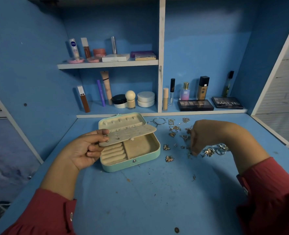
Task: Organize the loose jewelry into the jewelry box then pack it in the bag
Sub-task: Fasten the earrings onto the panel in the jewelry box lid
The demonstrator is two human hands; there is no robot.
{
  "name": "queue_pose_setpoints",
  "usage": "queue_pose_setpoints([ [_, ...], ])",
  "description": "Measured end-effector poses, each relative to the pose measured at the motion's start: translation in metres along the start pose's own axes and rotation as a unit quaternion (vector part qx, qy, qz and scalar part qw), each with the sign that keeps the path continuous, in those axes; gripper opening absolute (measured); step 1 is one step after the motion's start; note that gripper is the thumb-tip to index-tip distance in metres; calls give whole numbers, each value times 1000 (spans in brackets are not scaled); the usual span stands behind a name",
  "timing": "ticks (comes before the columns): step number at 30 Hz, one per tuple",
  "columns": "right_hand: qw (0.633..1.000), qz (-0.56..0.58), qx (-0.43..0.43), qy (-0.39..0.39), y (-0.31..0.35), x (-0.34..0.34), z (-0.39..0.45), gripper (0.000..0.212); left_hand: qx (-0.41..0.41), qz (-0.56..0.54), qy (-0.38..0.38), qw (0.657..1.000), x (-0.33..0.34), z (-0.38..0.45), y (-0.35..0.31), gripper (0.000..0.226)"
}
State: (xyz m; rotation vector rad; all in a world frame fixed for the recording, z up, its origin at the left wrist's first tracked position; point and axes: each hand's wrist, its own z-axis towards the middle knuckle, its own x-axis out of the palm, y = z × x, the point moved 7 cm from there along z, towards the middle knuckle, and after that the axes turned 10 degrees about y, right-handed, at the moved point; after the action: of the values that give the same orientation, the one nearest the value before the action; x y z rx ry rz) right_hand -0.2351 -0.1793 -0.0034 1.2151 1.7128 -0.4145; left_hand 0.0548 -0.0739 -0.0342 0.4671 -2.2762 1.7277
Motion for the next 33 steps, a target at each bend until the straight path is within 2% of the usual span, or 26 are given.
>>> queue_pose_setpoints([
  [4,1000,-17,6,-5,4,1,1,15,3,-5,-7,1000,0,-1,0,20],
  [8,1000,-17,5,-12,6,3,1,8,4,-4,-8,1000,1,-1,0,21],
  [27,999,-33,-9,-14,13,5,4,6,5,-5,-8,1000,-2,0,0,20],
  [33,1000,-9,-26,-14,16,2,-1,14,3,-3,-6,1000,-1,-1,0,20],
])
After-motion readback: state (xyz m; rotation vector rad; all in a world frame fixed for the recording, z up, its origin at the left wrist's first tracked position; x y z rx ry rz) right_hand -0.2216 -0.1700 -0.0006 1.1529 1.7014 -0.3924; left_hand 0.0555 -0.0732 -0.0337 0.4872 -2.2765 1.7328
